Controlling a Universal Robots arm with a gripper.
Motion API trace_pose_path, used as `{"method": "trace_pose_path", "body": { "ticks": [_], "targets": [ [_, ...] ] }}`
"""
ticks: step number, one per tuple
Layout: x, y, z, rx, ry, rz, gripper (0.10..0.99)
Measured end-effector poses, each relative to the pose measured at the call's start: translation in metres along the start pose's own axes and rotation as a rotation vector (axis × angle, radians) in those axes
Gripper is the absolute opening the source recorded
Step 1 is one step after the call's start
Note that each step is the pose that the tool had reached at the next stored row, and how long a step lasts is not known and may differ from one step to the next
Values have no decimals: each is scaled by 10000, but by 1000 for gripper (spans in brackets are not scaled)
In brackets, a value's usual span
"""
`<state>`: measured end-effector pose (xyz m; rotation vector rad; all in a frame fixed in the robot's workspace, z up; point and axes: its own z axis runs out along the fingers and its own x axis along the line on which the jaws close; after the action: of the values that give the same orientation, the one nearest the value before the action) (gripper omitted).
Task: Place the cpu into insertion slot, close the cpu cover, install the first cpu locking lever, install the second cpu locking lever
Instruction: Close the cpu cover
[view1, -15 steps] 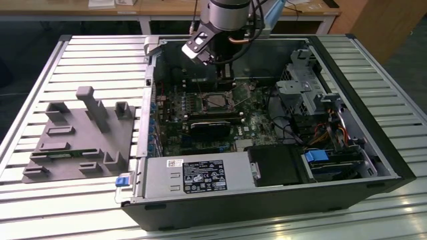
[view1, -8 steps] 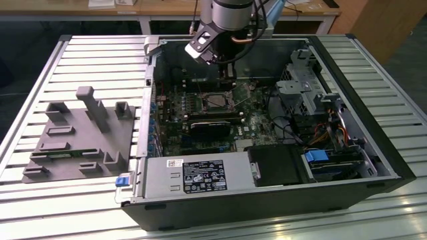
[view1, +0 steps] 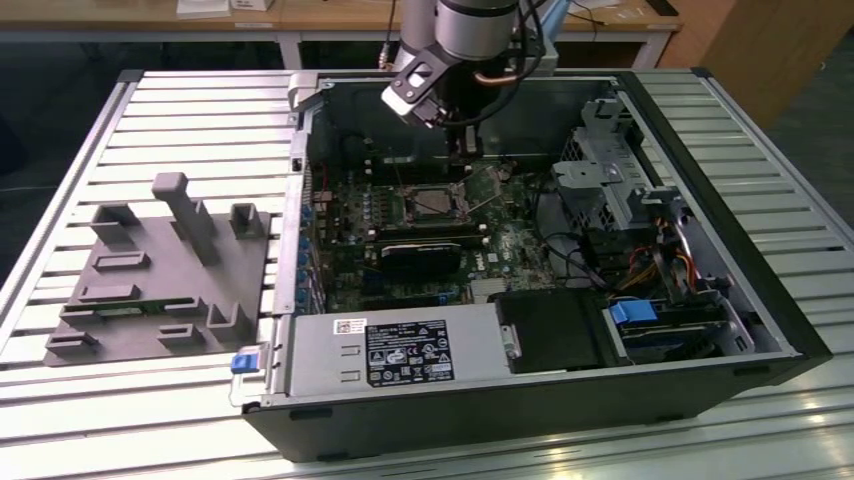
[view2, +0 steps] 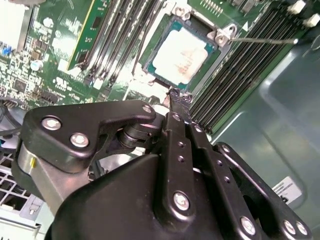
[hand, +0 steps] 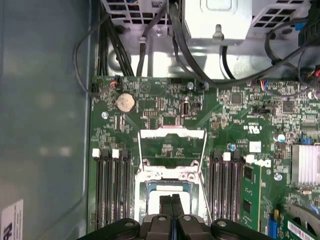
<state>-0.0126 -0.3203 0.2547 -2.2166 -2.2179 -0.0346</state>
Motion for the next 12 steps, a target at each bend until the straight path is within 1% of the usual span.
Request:
{"method": "trace_pose_path", "body": {
  "ticks": [12],
  "targets": [
    [33,185,3,0,0,0,106]
  ]
}}
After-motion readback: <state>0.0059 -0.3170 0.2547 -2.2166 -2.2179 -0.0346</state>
